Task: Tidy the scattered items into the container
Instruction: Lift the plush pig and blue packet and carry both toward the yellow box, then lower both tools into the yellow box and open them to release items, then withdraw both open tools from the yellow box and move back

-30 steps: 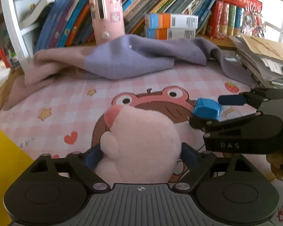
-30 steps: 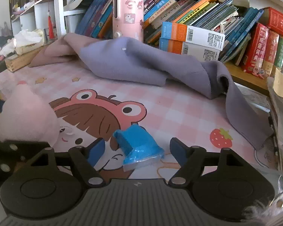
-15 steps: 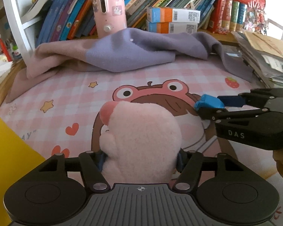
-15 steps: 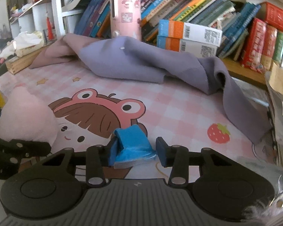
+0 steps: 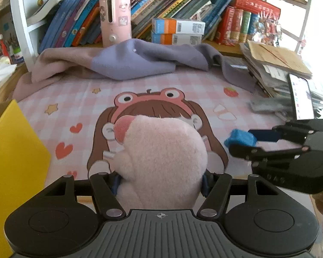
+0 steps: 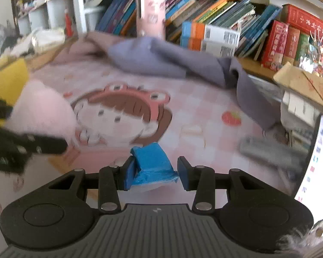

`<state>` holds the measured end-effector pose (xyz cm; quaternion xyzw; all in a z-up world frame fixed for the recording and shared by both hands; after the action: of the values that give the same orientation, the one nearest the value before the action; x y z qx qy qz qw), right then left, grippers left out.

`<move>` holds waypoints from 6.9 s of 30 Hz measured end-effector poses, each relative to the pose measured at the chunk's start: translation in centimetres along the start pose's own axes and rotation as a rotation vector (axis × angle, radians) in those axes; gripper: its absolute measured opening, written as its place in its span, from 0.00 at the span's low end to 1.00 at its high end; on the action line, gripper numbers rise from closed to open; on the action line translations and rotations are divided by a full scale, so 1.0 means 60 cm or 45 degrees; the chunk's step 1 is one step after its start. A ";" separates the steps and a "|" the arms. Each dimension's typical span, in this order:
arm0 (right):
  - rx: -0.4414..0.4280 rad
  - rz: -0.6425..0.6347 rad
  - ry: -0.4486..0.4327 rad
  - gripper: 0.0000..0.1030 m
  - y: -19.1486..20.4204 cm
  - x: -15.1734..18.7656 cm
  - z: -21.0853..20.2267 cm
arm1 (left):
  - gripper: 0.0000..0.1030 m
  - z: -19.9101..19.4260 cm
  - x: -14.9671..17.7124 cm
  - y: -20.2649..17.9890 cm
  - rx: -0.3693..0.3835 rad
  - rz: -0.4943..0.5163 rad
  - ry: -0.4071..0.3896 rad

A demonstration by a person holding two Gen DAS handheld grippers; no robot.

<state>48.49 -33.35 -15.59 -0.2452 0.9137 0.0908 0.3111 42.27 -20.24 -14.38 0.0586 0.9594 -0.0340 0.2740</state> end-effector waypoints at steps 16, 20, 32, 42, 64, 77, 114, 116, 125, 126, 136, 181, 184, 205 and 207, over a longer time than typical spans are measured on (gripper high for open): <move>-0.042 0.088 -0.001 0.38 0.009 0.045 -0.085 | 0.62 -0.105 0.046 -0.025 0.059 -0.011 -0.021; -0.059 0.099 -0.015 0.38 0.019 0.051 -0.130 | 0.62 -0.139 0.057 -0.027 0.089 -0.011 -0.034; -0.021 0.082 -0.007 0.38 0.082 0.092 -0.230 | 0.62 -0.208 0.108 -0.022 0.208 0.014 -0.073; 0.107 0.141 -0.063 0.38 0.167 0.104 -0.302 | 0.63 -0.264 0.144 0.009 0.353 0.090 -0.156; 0.158 0.141 -0.057 0.38 0.478 0.211 -0.377 | 0.63 -0.407 0.366 0.152 0.448 0.102 -0.136; 0.016 -0.080 -0.051 0.38 0.619 0.188 -0.365 | 0.62 -0.456 0.415 0.263 0.355 -0.076 -0.213; 0.026 -0.478 -0.191 0.38 0.609 -0.238 -0.020 | 0.63 -0.220 0.001 0.497 -0.003 0.059 -0.222; 0.022 -0.480 -0.151 0.38 0.606 -0.248 0.008 | 0.63 -0.190 -0.007 0.503 -0.012 0.068 -0.176; 0.028 -0.561 -0.082 0.38 0.604 -0.249 0.051 | 0.63 -0.138 -0.016 0.518 -0.039 0.101 -0.080; 0.023 -0.561 -0.076 0.38 0.605 -0.248 0.054 | 0.63 -0.137 -0.017 0.518 -0.041 0.103 -0.077; 0.011 -0.593 -0.044 0.39 0.614 -0.237 0.068 | 0.72 -0.133 -0.016 0.513 -0.079 0.148 -0.092; 0.421 0.083 -0.399 0.92 0.583 0.123 -0.391 | 0.98 -0.492 0.363 0.323 -0.197 0.107 -0.492; 0.399 0.137 -0.380 0.95 0.575 0.143 -0.394 | 0.99 -0.489 0.376 0.316 -0.177 0.086 -0.478; 0.343 0.240 -0.236 1.00 0.546 0.210 -0.384 | 1.00 -0.446 0.394 0.274 -0.096 0.066 -0.344; 0.346 0.262 -0.222 1.00 0.543 0.218 -0.385 | 1.00 -0.441 0.397 0.274 -0.085 0.057 -0.321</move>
<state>10.97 -17.70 -4.94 -0.0975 0.9074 0.0187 0.4083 10.56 0.87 -5.13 0.0659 0.9164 -0.0030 0.3948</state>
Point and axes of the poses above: each gripper's, at about its wrist camera, not at the fingertips, and z roughly the way its jaws point, y to its left, x to its underside, the point moved 10 cm from there along z, roughly the way its jaws point, and after that the axes turned 8 degrees about y, right-handed, at the moved point
